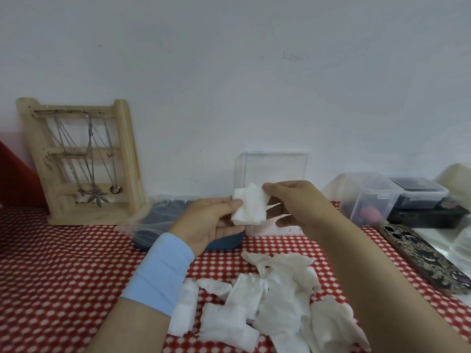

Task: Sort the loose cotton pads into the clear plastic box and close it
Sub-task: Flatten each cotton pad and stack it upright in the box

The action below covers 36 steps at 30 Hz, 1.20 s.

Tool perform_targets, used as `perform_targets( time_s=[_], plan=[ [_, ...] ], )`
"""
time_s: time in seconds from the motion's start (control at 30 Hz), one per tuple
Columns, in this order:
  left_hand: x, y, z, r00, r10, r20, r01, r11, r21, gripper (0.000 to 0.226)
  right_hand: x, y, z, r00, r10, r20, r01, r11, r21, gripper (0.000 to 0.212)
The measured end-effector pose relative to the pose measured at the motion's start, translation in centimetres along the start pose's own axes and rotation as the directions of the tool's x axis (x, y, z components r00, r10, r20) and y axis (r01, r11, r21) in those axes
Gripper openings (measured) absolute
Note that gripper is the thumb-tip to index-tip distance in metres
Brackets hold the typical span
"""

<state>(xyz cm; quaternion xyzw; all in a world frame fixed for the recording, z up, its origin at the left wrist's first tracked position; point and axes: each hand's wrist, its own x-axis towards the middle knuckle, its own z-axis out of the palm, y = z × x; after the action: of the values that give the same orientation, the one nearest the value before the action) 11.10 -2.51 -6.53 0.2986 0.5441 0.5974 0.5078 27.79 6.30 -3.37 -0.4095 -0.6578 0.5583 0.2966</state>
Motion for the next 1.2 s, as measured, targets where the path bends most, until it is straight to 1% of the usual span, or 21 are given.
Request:
perform_targets(
  time_s=[0.1, 0.17, 0.27, 0.33, 0.37, 0.43, 0.5, 0.53, 0.57, 0.6, 0.67, 0.7, 0.73, 0.8, 0.87, 0.97, 1.1, 1.2],
  plan=[
    [0.1, -0.1, 0.1, 1.0, -0.004, 0.021, 0.005, 0.999, -0.047, 0.027, -0.1, 0.0, 0.0, 0.999, 0.017, 0.047, -0.018, 0.999, 0.028, 0.03],
    [0.1, -0.1, 0.1, 1.0, -0.007, 0.027, 0.01, 0.996, -0.092, 0.027, -0.1, 0.1, -0.1, 0.998, 0.023, 0.061, -0.025, 0.999, 0.038, 0.028],
    [0.1, -0.1, 0.1, 0.998, -0.025, 0.049, 0.033, 0.982, -0.188, 0.028, 0.0, 0.3, -0.2, 0.997, 0.048, 0.06, -0.055, 0.99, 0.126, 0.025],
    [0.1, -0.1, 0.2, 0.998, -0.034, 0.045, 0.043, 0.975, -0.22, 0.028, 0.0, 0.4, -0.2, 0.998, 0.058, 0.035, -0.063, 0.985, 0.159, 0.026],
    [0.1, -0.2, 0.2, 0.999, -0.034, 0.028, 0.04, 0.974, -0.223, 0.027, 0.1, 0.4, -0.2, 0.998, 0.061, 0.002, -0.06, 0.987, 0.152, 0.026],
    [0.3, -0.3, 0.1, 0.999, -0.031, -0.027, 0.024, 0.975, -0.223, 0.027, 0.3, 0.5, -0.4, 0.993, 0.046, -0.113, -0.032, 0.992, 0.12, 0.024],
    [0.5, -0.4, -0.2, 0.996, -0.018, -0.089, 0.0, 0.98, -0.201, 0.026, 0.7, 0.5, -0.8, 0.969, -0.003, -0.248, 0.029, 0.994, 0.101, 0.022],
    [0.5, -0.4, -0.3, 0.994, -0.009, -0.112, -0.011, 0.984, -0.176, 0.025, 0.7, 0.4, -1.0, 0.954, -0.034, -0.297, 0.068, 0.992, 0.103, 0.021],
    [0.5, -0.4, -0.4, 0.992, 0.003, -0.129, -0.022, 0.989, -0.146, 0.024, 0.7, 0.2, -1.3, 0.948, -0.065, -0.312, 0.108, 0.986, 0.123, 0.021],
    [0.5, -0.4, -0.4, 0.99, 0.017, -0.138, -0.033, 0.992, -0.118, 0.023, 0.5, -0.1, -1.5, 0.953, -0.097, -0.287, 0.146, 0.977, 0.157, 0.022],
    [0.5, -0.4, -0.1, 0.991, 0.041, -0.13, -0.051, 0.996, -0.076, 0.024, 0.0, -0.6, -1.4, 0.975, -0.162, -0.153, 0.193, 0.957, 0.216, 0.027],
    [0.4, -0.5, 0.0, 0.992, 0.048, -0.114, -0.056, 0.996, -0.067, 0.025, -0.2, -0.7, -1.2, 0.977, -0.193, -0.086, 0.207, 0.958, 0.201, 0.028],
    [0.3, -0.4, 0.3, 0.994, 0.053, -0.091, -0.059, 0.996, -0.066, 0.026, -0.4, -0.7, -0.8, 0.975, -0.218, -0.046, 0.222, 0.964, 0.147, 0.027],
    [0.1, -0.3, 0.7, 0.998, 0.056, -0.04, -0.059, 0.995, -0.076, 0.024, -0.5, -0.7, -0.1, 0.967, -0.25, -0.055, 0.251, 0.968, 0.006, 0.023],
    [-0.1, -0.2, 0.9, 0.998, 0.055, -0.012, -0.056, 0.993, -0.104, 0.023, -0.5, -0.5, 0.3, 0.96, -0.266, -0.093, 0.26, 0.963, -0.072, 0.023],
    [-0.3, 0.0, 1.0, 0.999, 0.047, 0.015, -0.045, 0.99, -0.135, 0.025, -0.5, -0.5, 0.3, 0.955, -0.262, -0.14, 0.248, 0.962, -0.11, 0.024],
    [-0.5, 0.1, 1.1, 0.998, 0.047, 0.043, -0.041, 0.99, -0.138, 0.027, -0.5, -0.5, 0.4, 0.956, -0.247, -0.16, 0.227, 0.964, -0.137, 0.025],
    [-0.5, 0.0, 1.2, 0.997, 0.072, 0.018, -0.069, 0.99, -0.125, 0.026, -0.4, -0.5, 0.5, 0.959, -0.231, -0.165, 0.205, 0.965, -0.161, 0.025]
  ],
)
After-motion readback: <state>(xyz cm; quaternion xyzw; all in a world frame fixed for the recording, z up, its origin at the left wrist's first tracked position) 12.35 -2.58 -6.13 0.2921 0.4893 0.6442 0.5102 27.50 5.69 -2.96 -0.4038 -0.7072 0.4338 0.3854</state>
